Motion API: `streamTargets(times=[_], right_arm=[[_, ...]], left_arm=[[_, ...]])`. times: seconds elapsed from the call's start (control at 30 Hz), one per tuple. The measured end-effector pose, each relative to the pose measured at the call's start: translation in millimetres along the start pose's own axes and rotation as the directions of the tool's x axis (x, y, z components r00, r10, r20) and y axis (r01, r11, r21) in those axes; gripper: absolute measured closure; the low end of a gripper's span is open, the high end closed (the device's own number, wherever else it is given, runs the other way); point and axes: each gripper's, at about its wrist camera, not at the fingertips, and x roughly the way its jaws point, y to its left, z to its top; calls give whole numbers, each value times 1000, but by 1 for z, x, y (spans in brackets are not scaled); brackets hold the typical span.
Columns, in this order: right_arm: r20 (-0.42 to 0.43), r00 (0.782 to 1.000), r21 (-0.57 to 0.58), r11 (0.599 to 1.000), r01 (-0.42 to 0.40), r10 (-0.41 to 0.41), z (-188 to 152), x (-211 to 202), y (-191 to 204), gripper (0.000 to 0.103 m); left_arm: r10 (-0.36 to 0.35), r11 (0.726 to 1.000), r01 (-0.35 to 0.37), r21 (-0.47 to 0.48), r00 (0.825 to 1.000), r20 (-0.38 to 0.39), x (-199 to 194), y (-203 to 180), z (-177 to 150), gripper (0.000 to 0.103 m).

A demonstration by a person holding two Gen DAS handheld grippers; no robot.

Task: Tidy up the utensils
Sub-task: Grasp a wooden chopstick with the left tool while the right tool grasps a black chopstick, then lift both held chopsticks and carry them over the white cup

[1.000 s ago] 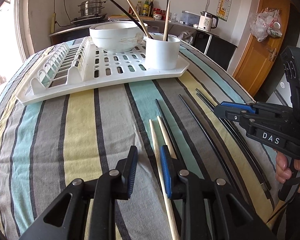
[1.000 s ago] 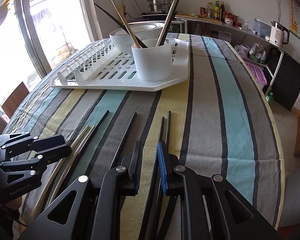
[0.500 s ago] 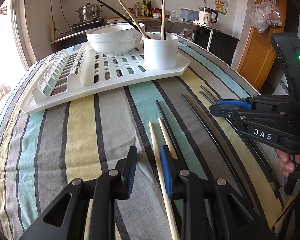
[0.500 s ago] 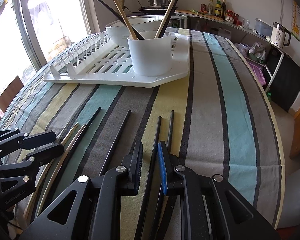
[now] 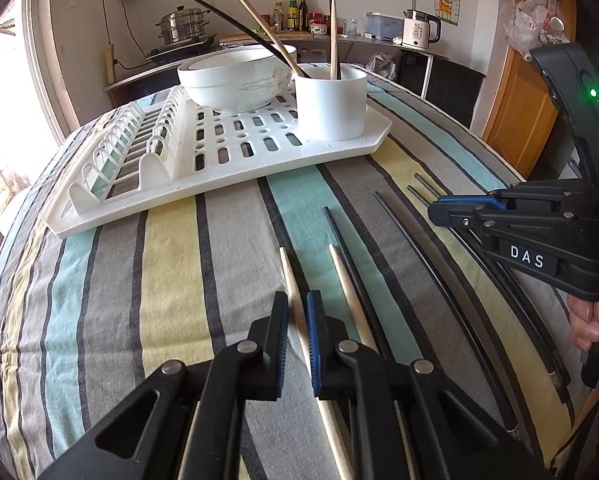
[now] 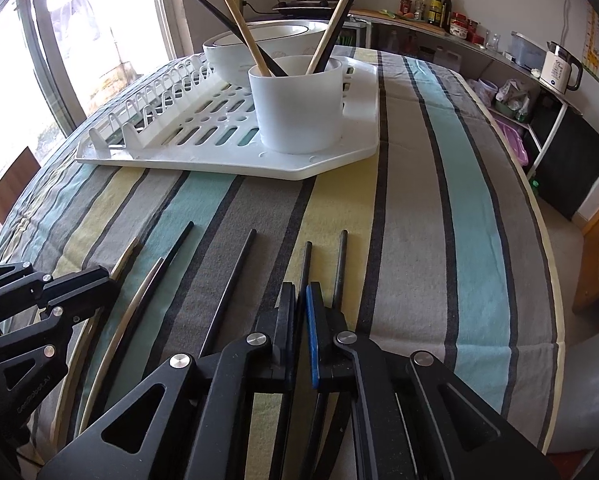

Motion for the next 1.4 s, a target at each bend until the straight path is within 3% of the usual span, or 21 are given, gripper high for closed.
streamTargets(times=[0.2,0.33,0.53,0.77,1.1,1.4], right_arm=[[61,996,32,998,-59,57,0,-21,-2,98],[146,986,42,995,-86,79,6,-49,-1,98],[294,951,64,991,-119,95,18,-97,-4,99],[421,903,73,989,-132,89,22,-144,-6,98],[476,875,55,991,-124,83,0,-167,3,98],[482,872,55,991,-123,82,-6,-175,5,98]], left_arm=[[-35,999,35,-20,999,-2,-1,7,3,97],[-58,998,60,-37,997,47,-17,13,9,97],[-72,995,80,-53,987,145,-51,26,24,97],[-69,992,93,-79,960,270,-97,42,40,97],[-89,982,144,-122,924,371,-132,54,22,97],[-94,978,156,-136,919,382,-127,58,16,97]])
